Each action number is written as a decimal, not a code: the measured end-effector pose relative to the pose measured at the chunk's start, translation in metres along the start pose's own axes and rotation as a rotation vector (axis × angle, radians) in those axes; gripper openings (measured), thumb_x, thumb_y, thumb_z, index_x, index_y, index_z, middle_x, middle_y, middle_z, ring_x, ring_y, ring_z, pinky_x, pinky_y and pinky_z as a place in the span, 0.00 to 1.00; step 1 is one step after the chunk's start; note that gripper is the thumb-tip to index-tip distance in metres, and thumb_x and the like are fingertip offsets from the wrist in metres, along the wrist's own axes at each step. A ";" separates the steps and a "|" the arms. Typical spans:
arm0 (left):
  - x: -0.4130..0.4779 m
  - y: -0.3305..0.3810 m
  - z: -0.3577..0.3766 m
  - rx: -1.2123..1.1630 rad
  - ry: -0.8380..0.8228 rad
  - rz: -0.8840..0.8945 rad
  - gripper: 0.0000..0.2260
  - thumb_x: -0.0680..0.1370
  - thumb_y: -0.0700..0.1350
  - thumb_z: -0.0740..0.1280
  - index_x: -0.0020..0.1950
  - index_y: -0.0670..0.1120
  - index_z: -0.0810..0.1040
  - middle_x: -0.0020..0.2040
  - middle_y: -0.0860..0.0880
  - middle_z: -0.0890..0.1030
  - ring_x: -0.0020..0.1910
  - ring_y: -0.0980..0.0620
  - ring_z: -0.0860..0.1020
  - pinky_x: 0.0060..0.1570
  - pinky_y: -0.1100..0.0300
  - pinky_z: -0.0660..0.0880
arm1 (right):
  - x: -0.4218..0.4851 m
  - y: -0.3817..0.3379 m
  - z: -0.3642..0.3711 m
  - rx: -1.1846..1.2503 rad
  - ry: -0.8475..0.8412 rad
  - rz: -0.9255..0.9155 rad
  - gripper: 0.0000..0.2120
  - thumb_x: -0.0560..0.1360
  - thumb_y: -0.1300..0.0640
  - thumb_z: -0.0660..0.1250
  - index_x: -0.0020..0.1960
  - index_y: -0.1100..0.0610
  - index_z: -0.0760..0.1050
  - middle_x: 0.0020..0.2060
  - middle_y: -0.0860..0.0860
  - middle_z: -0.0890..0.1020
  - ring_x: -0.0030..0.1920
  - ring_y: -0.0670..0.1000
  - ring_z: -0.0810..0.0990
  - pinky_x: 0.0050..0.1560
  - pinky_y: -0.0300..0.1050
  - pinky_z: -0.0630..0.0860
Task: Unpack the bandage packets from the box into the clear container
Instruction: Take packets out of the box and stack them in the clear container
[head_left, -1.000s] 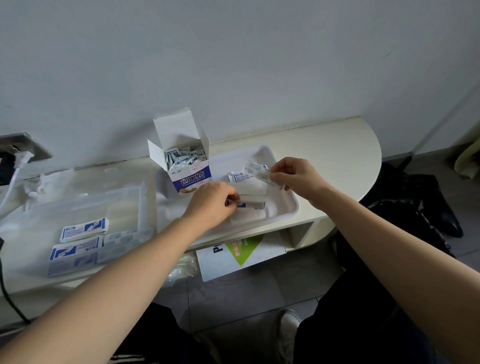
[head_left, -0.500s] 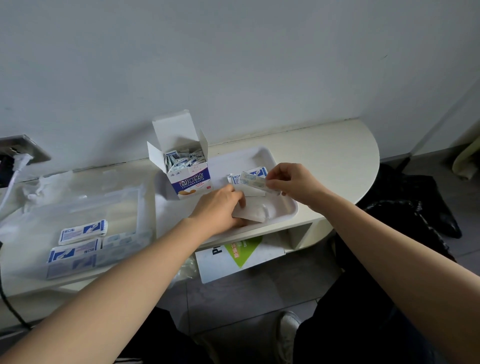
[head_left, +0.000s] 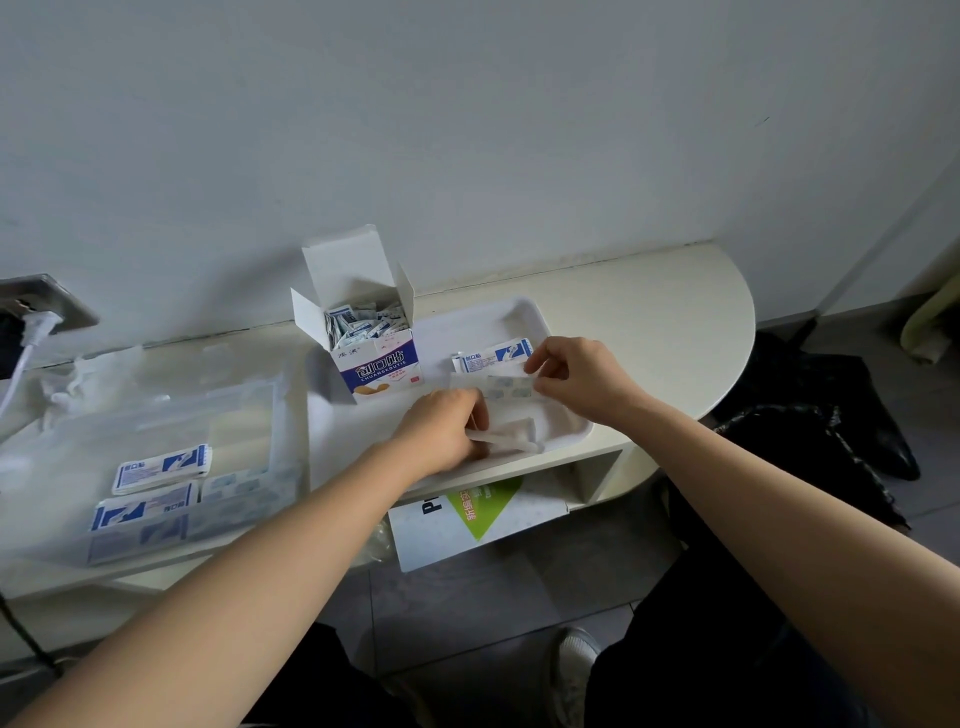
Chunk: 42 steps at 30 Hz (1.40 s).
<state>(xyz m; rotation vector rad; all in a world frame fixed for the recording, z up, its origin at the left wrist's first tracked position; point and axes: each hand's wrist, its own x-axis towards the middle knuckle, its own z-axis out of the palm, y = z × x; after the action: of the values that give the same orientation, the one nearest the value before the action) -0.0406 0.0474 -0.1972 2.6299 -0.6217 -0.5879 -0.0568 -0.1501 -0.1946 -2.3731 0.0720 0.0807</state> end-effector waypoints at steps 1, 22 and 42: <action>0.000 -0.002 -0.001 -0.037 -0.006 0.000 0.11 0.70 0.44 0.74 0.44 0.51 0.73 0.45 0.51 0.77 0.47 0.49 0.76 0.41 0.59 0.70 | 0.000 0.001 0.002 -0.038 0.002 -0.017 0.08 0.71 0.63 0.68 0.48 0.54 0.80 0.39 0.50 0.80 0.37 0.46 0.75 0.43 0.39 0.71; -0.010 -0.025 -0.019 -0.257 -0.079 0.026 0.12 0.72 0.52 0.68 0.53 0.49 0.79 0.39 0.53 0.78 0.40 0.52 0.77 0.42 0.58 0.73 | -0.004 -0.026 0.036 -0.252 -0.217 -0.145 0.06 0.68 0.55 0.72 0.44 0.53 0.80 0.41 0.49 0.80 0.42 0.50 0.75 0.37 0.41 0.68; -0.019 -0.028 -0.025 -0.558 -0.082 -0.080 0.07 0.75 0.43 0.71 0.50 0.43 0.77 0.40 0.46 0.80 0.35 0.53 0.78 0.34 0.62 0.74 | -0.009 -0.031 0.032 -0.117 -0.261 -0.325 0.16 0.70 0.58 0.72 0.50 0.52 0.66 0.48 0.48 0.78 0.45 0.50 0.77 0.44 0.37 0.74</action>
<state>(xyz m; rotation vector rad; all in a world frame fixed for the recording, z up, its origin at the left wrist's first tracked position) -0.0352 0.0869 -0.1829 2.1199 -0.3141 -0.7678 -0.0650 -0.1050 -0.1954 -2.4370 -0.4517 0.2419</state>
